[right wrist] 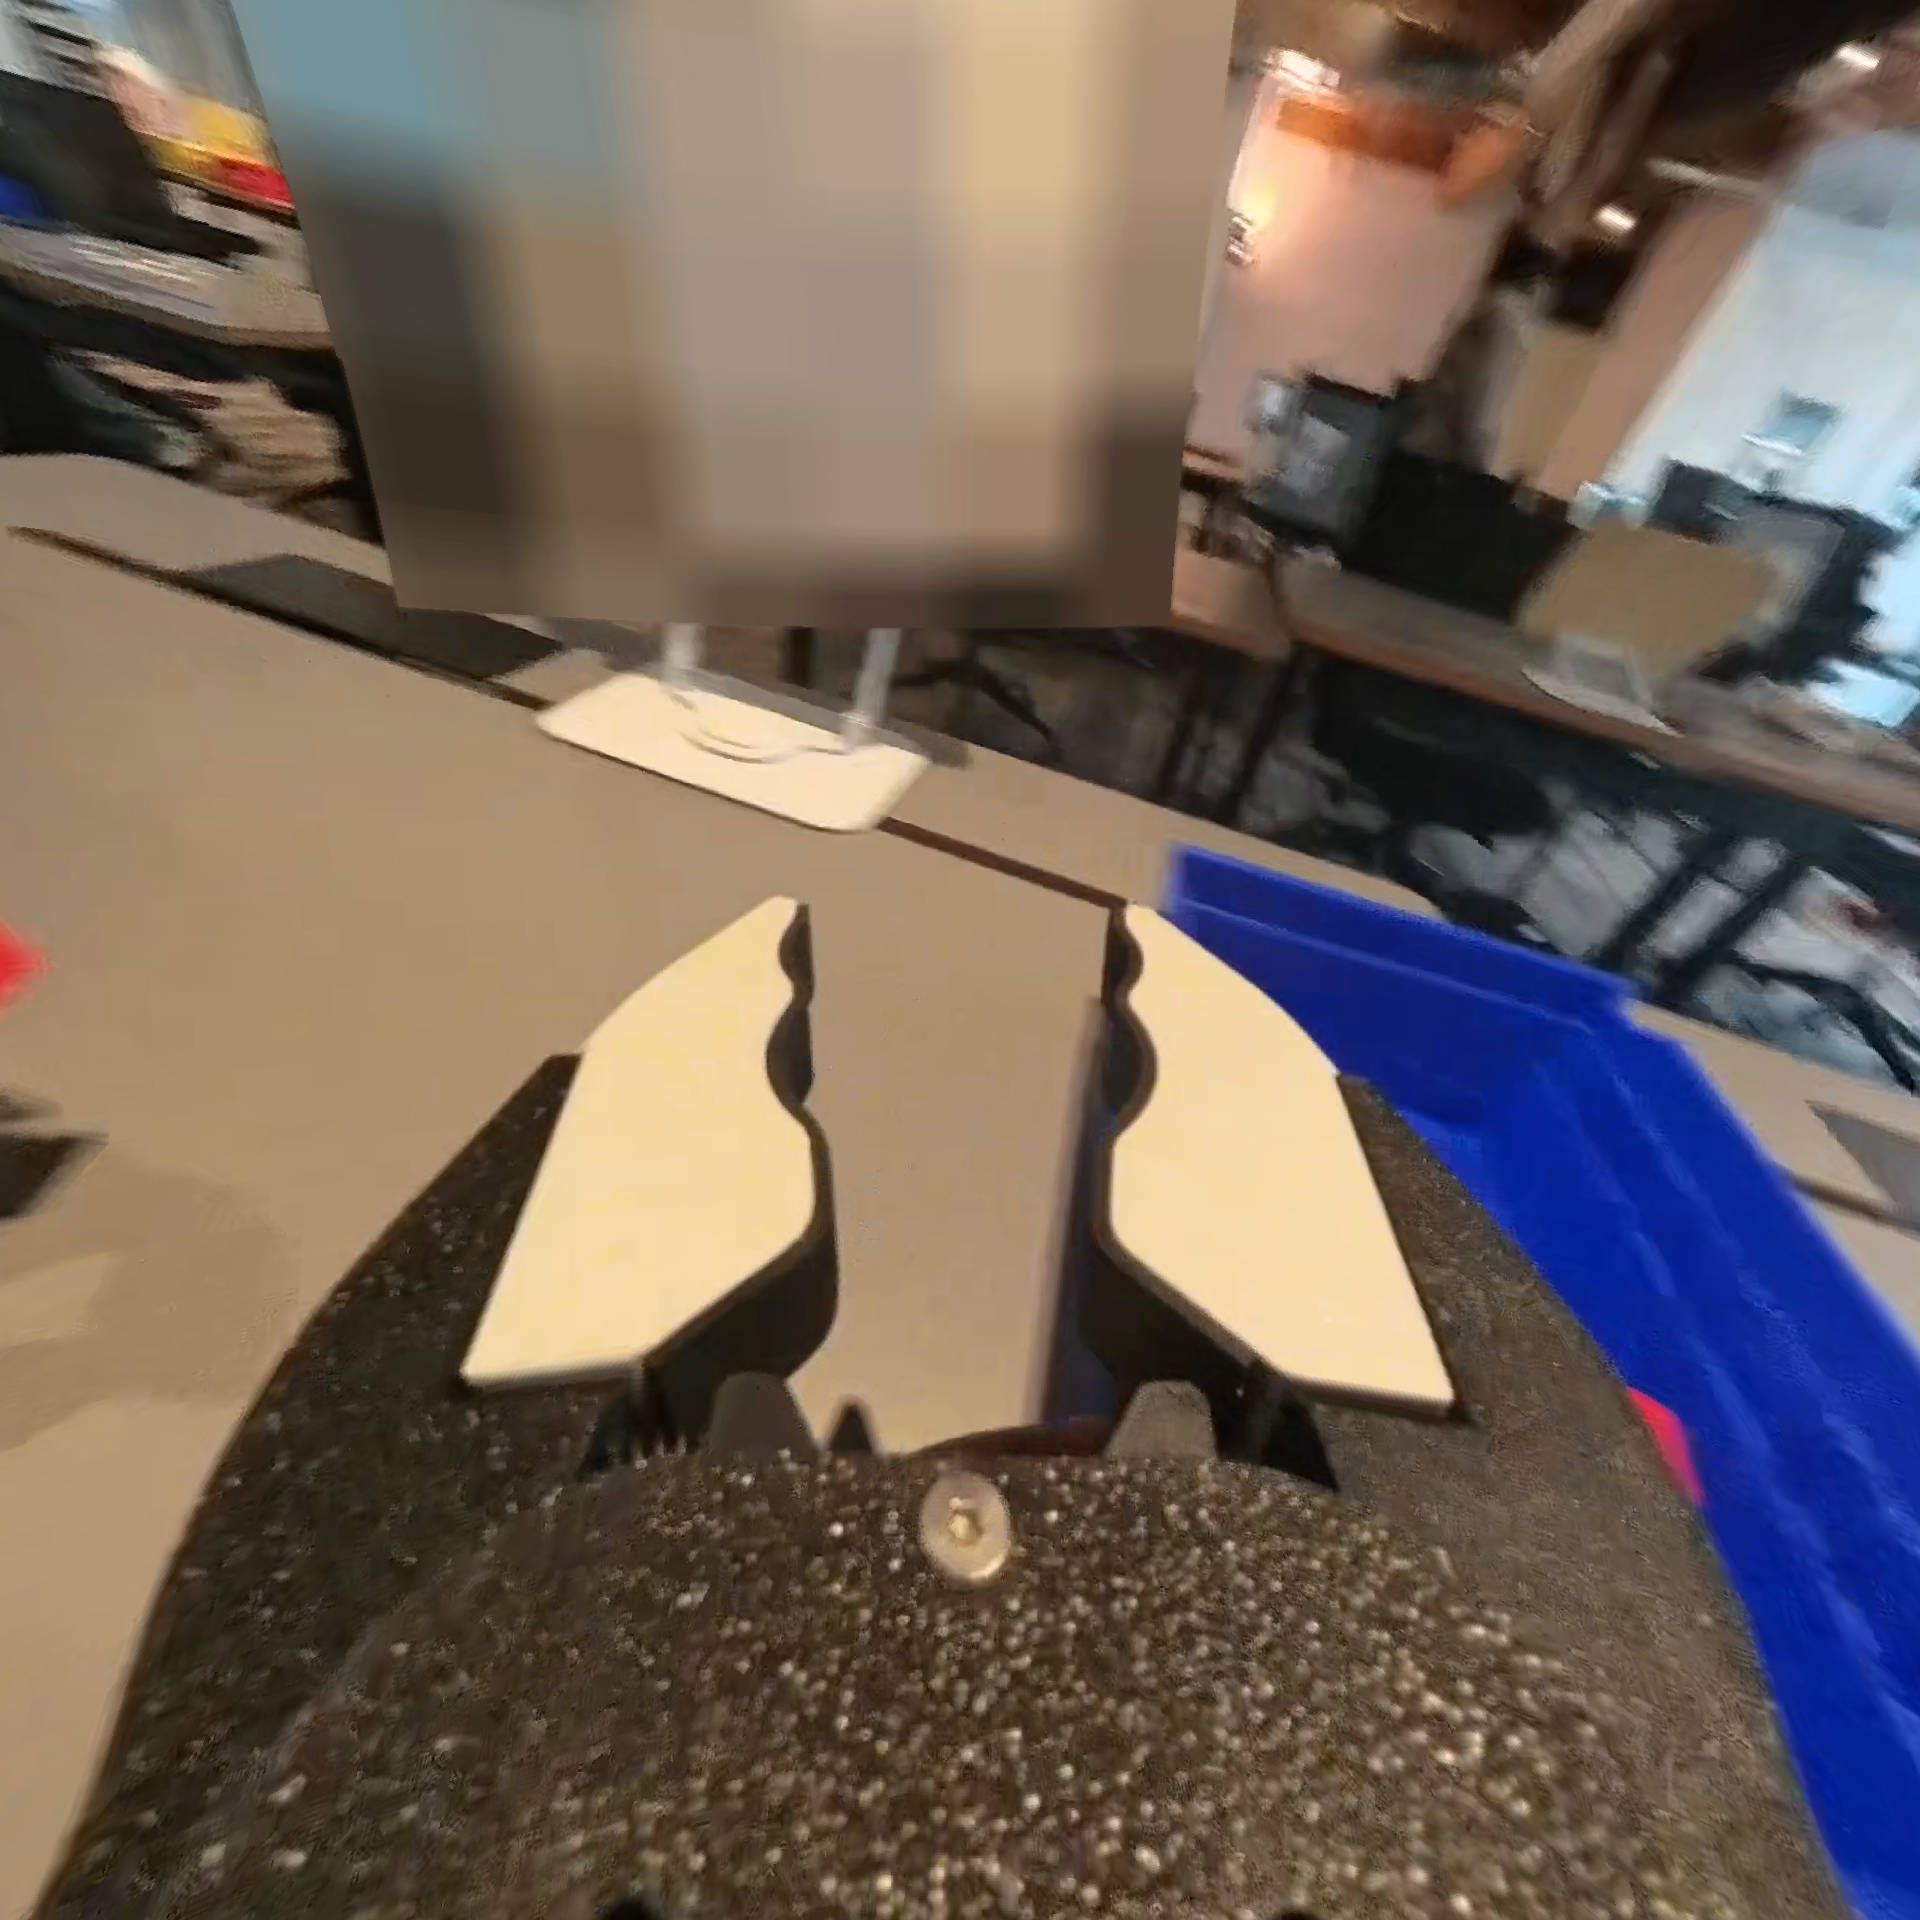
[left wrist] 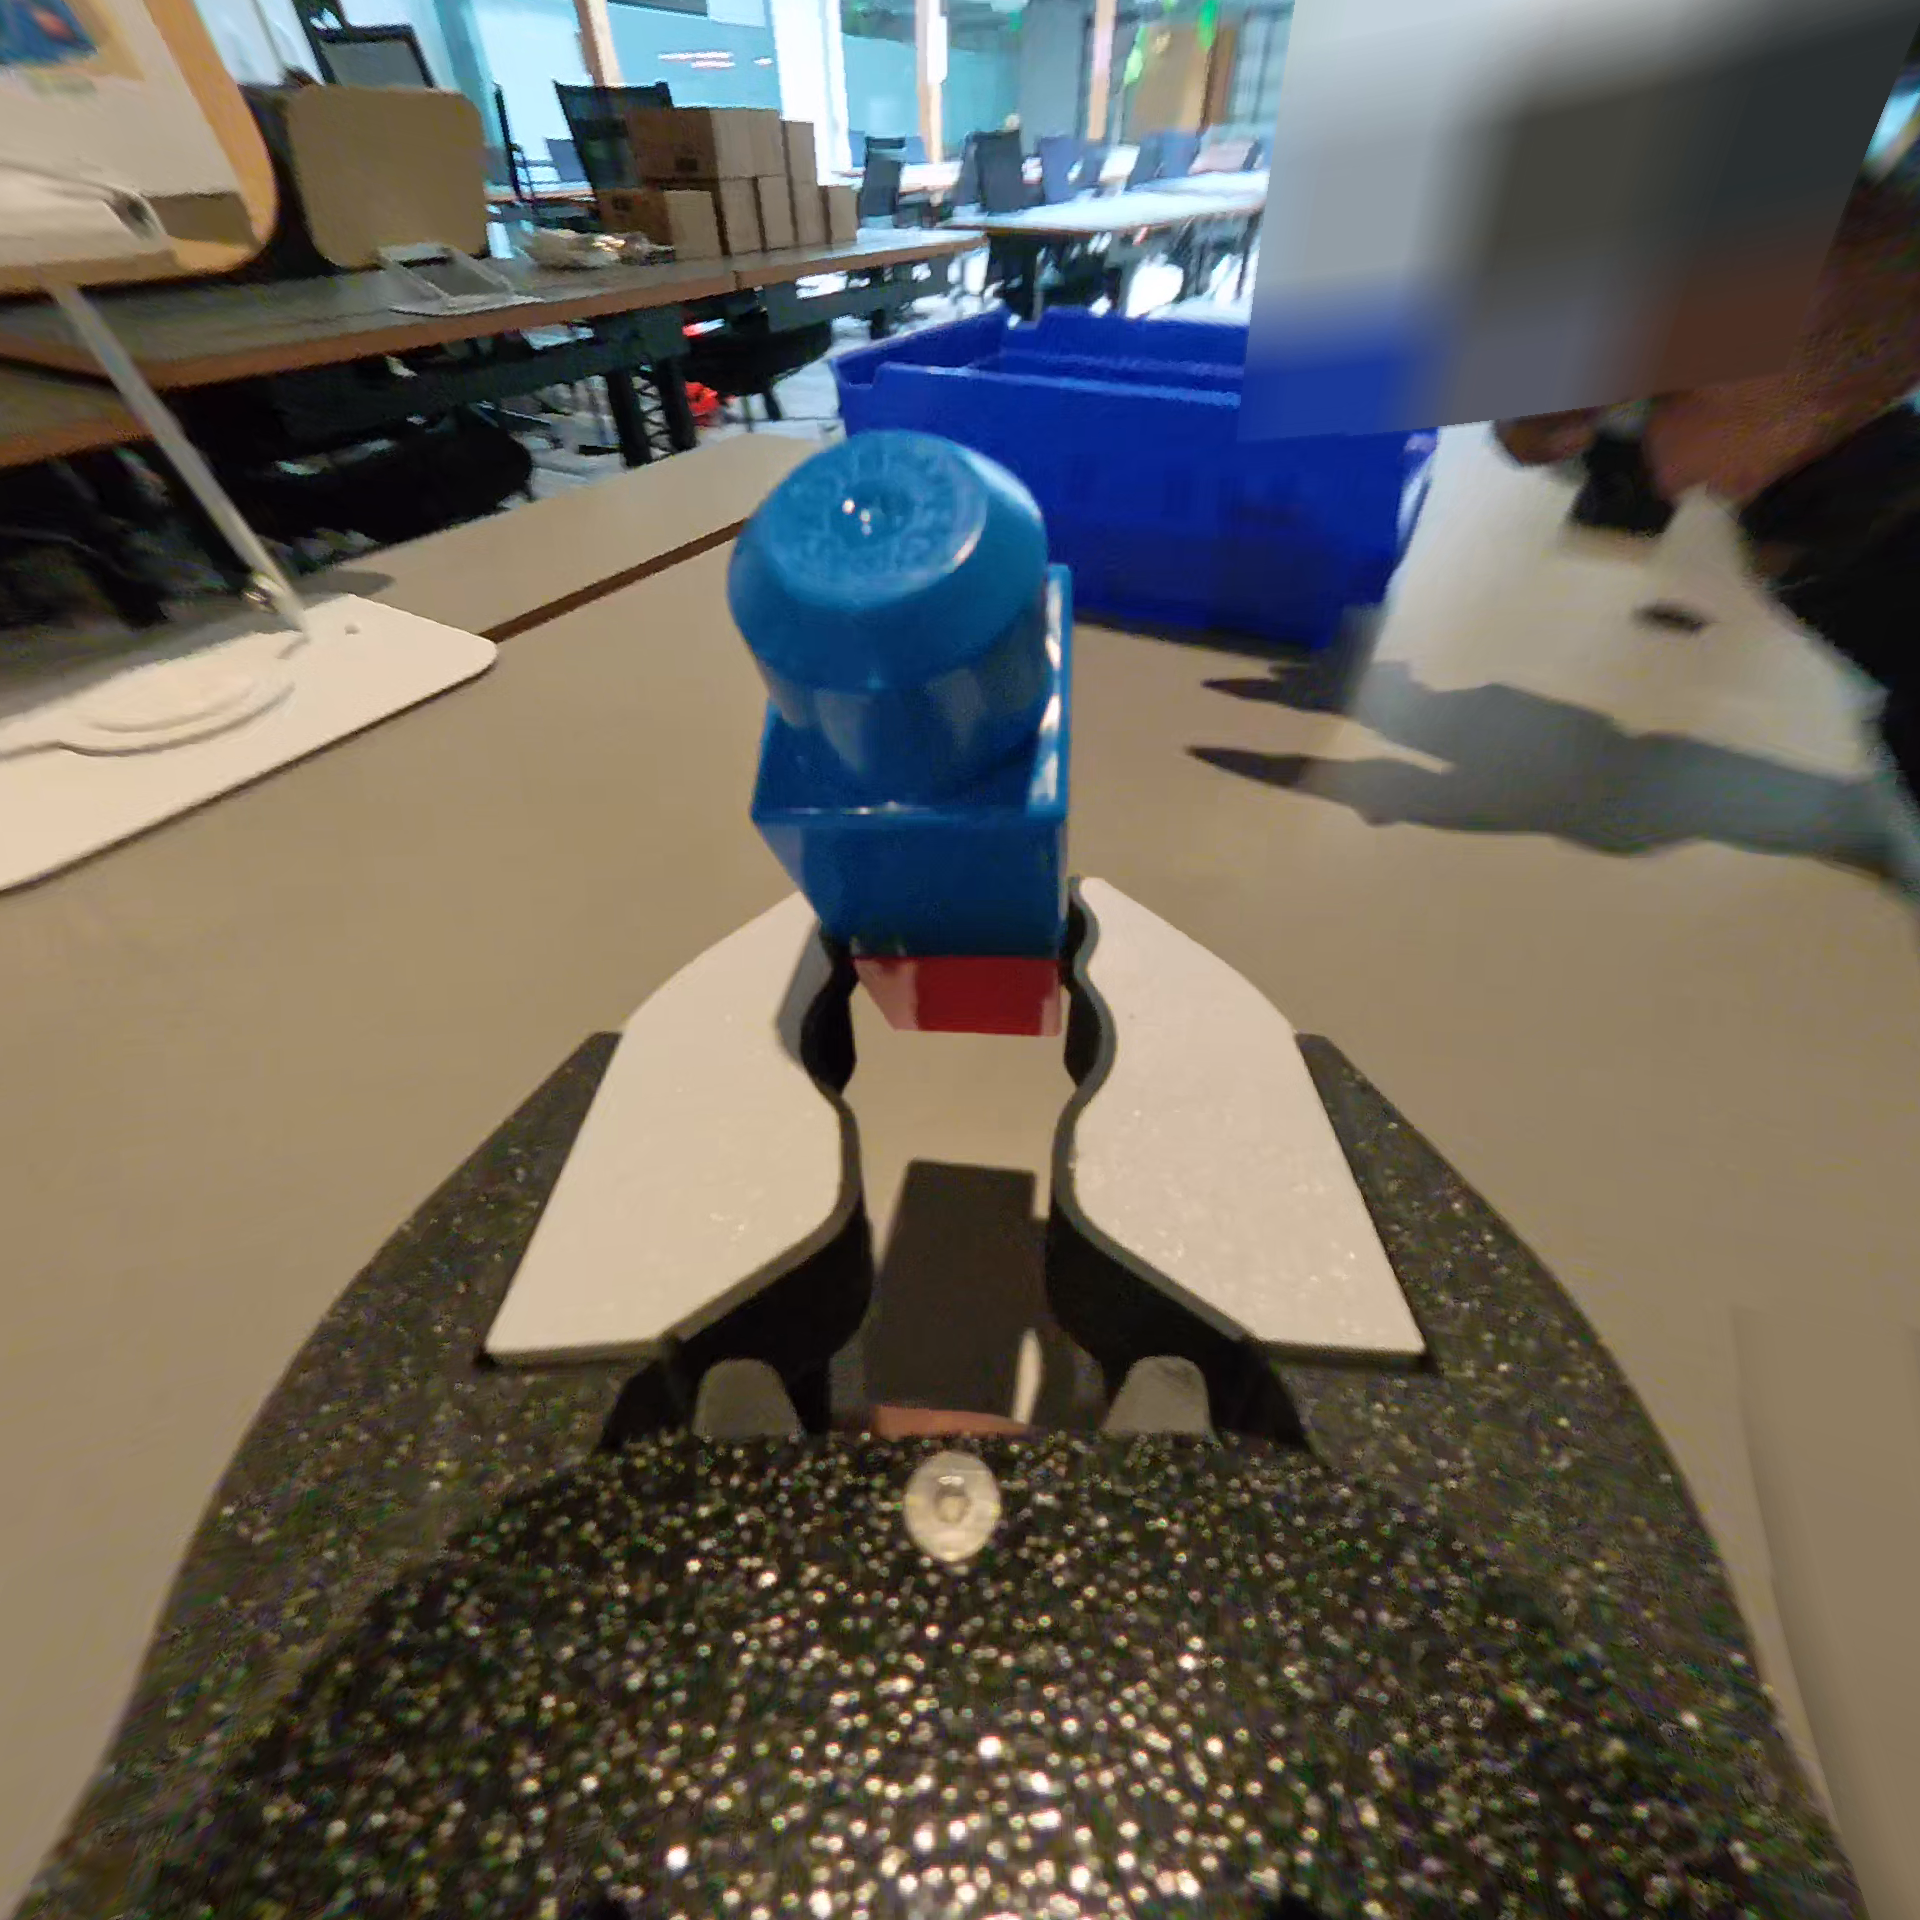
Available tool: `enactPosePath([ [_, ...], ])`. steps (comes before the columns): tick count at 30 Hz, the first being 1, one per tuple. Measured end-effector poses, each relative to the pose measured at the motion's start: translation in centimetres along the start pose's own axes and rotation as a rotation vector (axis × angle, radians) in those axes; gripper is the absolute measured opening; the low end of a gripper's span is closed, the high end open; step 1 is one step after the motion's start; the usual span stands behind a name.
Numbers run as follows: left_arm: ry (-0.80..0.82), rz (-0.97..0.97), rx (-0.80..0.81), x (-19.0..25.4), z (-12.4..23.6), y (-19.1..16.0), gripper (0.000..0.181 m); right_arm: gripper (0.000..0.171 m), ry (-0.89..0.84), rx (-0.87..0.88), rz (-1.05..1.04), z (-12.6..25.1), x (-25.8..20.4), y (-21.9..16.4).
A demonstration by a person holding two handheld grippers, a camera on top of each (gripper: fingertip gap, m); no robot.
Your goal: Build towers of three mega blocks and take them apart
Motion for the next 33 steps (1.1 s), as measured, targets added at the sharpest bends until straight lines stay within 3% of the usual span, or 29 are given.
enactPosePath([
  [6, 0.158, -0.273, -0.017, 0.9, -0.2, 0.0, 0.037, 0.058, 0.48, 0.018, 0.077, -2.9, -15.8, 0.8],
  [11, 0.228, -0.42, -0.019, 1.4, 0.0, 0.0, 0.037, 0.06, 0.565, -0.001, 0.101, -5.0, -21.9, -0.8],
  [16, 0.202, -0.525, -0.024, 2.8, -0.6, -0.3, 0.036, 0.059, 0.548, 0.001, 0.013, -5.8, -22.6, -1.8],
  [18, 0.213, -0.551, -0.029, 3.0, -0.8, -0.4, 0.036, 0.047, 0.542, 0.011, 0.027, -5.6, -22.5, -1.9],
  [23, 0.192, -0.578, 0.009, 3.3, -0.5, -0.1, 0.037, 0.045, 0.585, 0.018, 0.016, -5.0, -22.0, -1.7],
  [29, 0.184, -0.61, 0.081, 3.9, -0.2, 0.5, 0.036, 0.043, 0.754, 0.066, -0.243, -4.4, -20.4, -1.2],
  [33, 0.279, -0.745, -0.034, 2.9, -0.6, -0.7, 0.036, 0.036, 0.919, 0.229, -0.494, -3.0, -18.6, 0.9],
])
Point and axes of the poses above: each gripper's, where its closed fingertips meet, z back along the fingers, y out of its top, x = y × z across the jaws, the point moved 7 cm from there along z, back along the fingers, and after that the axes turned 9 degrees about y, right-handed, at the moved point
